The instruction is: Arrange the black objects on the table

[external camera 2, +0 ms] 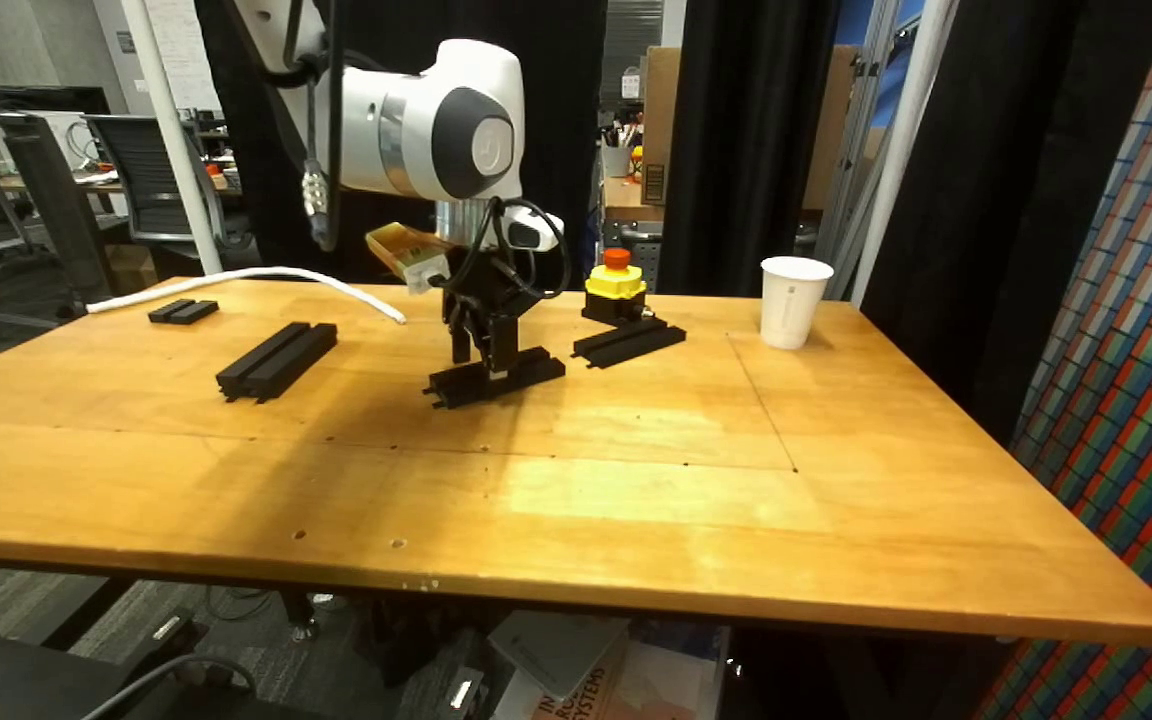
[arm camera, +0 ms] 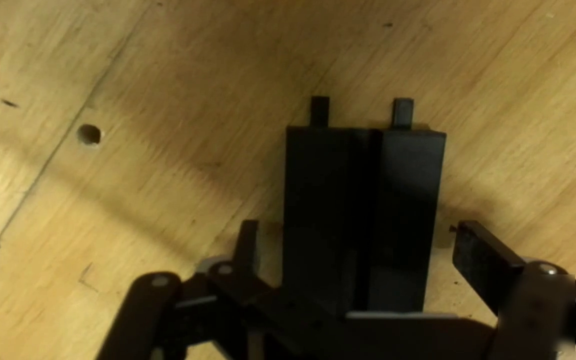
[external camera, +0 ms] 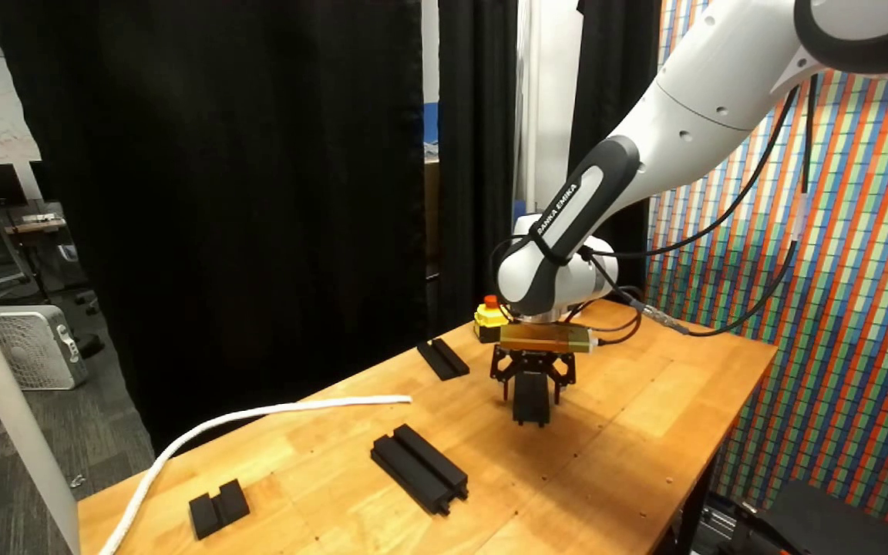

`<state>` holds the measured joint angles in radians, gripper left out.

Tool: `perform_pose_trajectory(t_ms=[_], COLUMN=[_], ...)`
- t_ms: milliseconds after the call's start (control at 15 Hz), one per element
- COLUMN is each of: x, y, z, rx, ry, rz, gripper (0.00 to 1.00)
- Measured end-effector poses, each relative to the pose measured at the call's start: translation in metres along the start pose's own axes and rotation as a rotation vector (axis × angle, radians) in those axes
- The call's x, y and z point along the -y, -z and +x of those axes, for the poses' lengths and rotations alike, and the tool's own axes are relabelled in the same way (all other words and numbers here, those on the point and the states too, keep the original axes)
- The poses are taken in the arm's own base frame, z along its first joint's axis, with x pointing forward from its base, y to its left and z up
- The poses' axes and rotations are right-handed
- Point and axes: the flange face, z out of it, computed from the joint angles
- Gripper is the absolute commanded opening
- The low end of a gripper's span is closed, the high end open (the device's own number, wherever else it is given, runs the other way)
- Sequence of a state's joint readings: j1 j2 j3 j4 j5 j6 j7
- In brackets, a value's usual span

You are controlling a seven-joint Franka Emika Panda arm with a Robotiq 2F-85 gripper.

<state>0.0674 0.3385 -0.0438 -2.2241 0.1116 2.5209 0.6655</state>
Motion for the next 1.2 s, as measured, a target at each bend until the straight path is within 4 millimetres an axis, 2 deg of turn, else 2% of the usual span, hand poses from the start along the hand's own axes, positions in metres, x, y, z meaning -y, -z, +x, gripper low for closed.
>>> perform_pose_trajectory(t_ms=[200, 267, 667, 867, 1200], x=[0.002, 0.003, 0.012, 0.027, 0.059], y=[-0.001, -0.001, -0.001, 0.001, 0.013], z=[-0.002, -0.002, -0.012, -0.04, -0.109], rx=[-0.002, -0.002, 0.001, 0.013, 0.007], ry=[0.002, 0.004, 0.03, 0.099, 0.272], rz=[-0.004, -0.006, -0.016, -0.035, -0.063], gripper=[0.5, 0.45, 0.45, 0.45, 0.45])
